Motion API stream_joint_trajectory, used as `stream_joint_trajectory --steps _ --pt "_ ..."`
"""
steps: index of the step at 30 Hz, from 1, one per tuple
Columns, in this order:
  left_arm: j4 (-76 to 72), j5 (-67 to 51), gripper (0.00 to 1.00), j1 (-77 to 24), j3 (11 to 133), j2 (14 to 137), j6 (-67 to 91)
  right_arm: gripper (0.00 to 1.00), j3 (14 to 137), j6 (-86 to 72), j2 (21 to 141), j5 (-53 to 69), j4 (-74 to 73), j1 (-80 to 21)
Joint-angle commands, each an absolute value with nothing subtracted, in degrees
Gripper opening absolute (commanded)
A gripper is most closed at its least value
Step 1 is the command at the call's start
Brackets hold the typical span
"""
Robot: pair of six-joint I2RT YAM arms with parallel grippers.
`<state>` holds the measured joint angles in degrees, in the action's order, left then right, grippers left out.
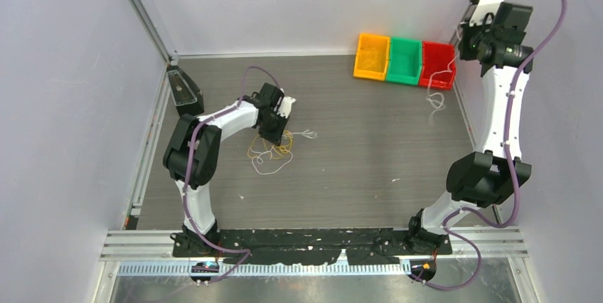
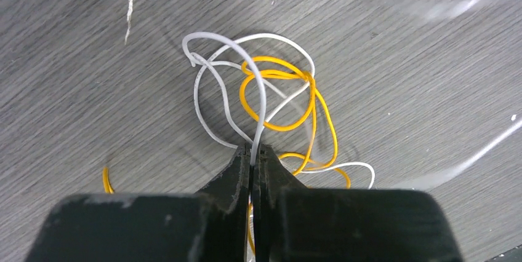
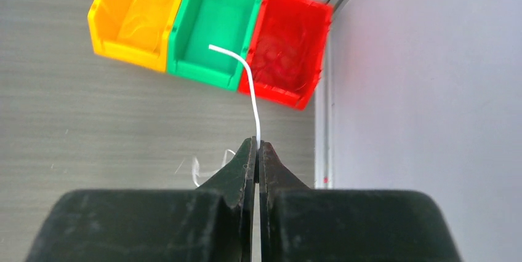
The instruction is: Untangle the cables
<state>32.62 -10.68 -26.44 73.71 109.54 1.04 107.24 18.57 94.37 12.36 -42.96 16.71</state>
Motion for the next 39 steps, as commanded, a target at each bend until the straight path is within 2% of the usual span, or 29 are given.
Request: stream_joint_trajectory --steps 1,8,9,12,14,21,39 --pt "33.3 -10.9 0.0 -25.3 75.3 109.6 2.4 0.06 113.3 18.1 93.1 11.7 -41.4 19.5" --pt "33.9 -13.5 0.0 -25.0 74.9 106.5 -0.5 0.05 116.4 15.0 92.6 22.4 -43.0 20.4" --pt "34.0 -13.6 0.07 -25.0 74.7 105.8 -1.3 0.05 116.4 13.6 92.0 25.0 -42.3 20.4" --pt "33.9 -16.4 0.42 -25.0 74.2 103.1 -2.0 0.06 115.9 9.2 91.3 27.9 -38.4 20.4" --pt "32.9 -18.2 0.57 -25.0 73.3 100.5 -1.6 0.05 116.0 6.8 91.8 28.8 -35.8 19.9" --pt "32.0 -23.0 0.85 -24.9 73.4 93.1 -2.6 0.05 120.7 1.7 97.4 28.7 -30.4 16.8" --pt "36.7 -16.4 0.92 -24.9 76.1 91.3 -6.4 0.06 138.4 -6.7 121.4 19.0 -7.6 13.9"
